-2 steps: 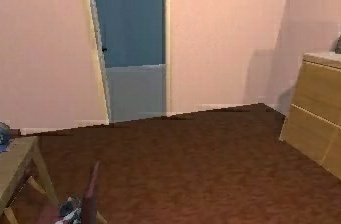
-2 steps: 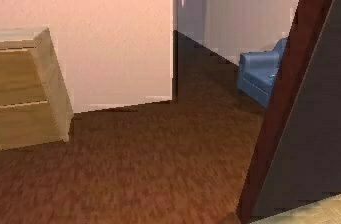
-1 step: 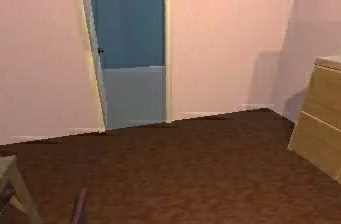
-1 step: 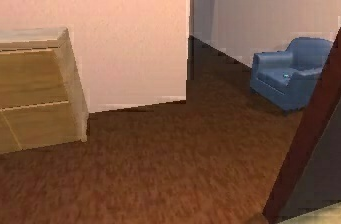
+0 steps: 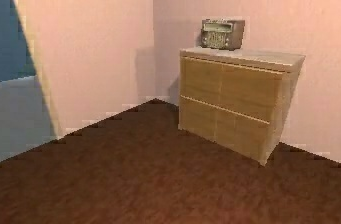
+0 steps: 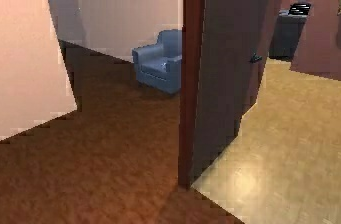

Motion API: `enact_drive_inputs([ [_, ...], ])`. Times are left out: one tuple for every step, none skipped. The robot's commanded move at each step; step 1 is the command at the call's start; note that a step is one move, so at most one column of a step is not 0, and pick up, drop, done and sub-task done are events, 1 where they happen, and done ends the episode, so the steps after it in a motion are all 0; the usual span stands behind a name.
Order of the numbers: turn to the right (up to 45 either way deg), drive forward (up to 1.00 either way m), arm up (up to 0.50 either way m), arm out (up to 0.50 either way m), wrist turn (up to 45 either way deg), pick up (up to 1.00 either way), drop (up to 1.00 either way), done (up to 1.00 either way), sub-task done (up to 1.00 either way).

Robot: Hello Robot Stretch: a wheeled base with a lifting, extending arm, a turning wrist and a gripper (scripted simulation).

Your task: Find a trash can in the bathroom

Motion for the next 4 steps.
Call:
enact_drive_inputs([
  [0.0,0.45,0.0,0.0,0.0,0.0,0.0,0.0,0.0],
  [-42.0,0.0,0.0,0.0,0.0,0.0,0.0,0.0,0.0],
  [0.0,0.1,0.0,0.0,0.0,0.0,0.0,0.0,0.0],
  [-6.0,0.0,0.0,0.0,0.0,0.0,0.0,0.0,0.0],
])
